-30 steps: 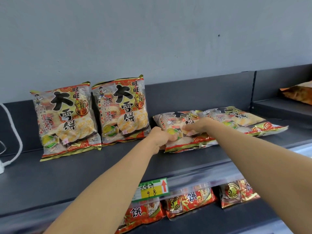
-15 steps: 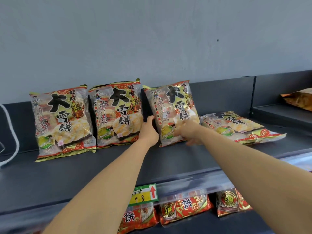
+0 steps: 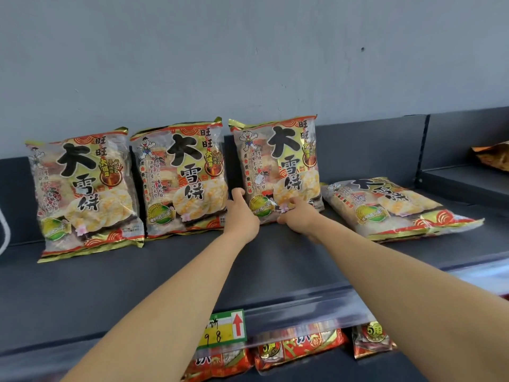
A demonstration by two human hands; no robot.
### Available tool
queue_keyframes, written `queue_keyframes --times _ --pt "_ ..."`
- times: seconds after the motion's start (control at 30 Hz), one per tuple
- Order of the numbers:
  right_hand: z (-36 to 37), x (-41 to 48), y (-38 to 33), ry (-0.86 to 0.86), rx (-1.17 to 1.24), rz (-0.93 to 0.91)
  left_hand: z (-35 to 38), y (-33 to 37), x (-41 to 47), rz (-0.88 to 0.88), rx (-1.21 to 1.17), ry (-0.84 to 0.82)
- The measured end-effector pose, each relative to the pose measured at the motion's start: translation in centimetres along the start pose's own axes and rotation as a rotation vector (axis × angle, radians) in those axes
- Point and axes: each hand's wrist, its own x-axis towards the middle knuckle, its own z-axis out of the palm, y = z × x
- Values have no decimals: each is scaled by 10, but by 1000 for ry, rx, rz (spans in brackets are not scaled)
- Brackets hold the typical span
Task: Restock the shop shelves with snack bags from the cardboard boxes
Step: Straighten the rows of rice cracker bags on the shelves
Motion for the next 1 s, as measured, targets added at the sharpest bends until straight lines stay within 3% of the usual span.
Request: queue_keyframes --times 0.2,0.43,0.5,0.6,0.7,0.8,0.87,1.0 --pt "-18 -6 3 4 -74 -37 9 9 -11 114 191 -96" --pt "-84 -20 19 403 -188 -90 49 65 -21 168 -61 -255" --pt "-109 -19 33 449 -333 16 67 82 -25 139 -126 -335" --pt "-146 -23 58 452 -569 344 90 104 -32 79 -102 -428" --pt "-172 -21 84 374 -503 593 107 124 -35 -39 -193 -515" --pt "-184 -8 111 262 -433 592 120 132 -32 -169 -260 -503" --pt "-189 -12 117 282 -408 569 126 131 -28 -234 -284 -483" --pt "-199 -16 126 404 -303 522 133 130 -28 -123 -343 -400"
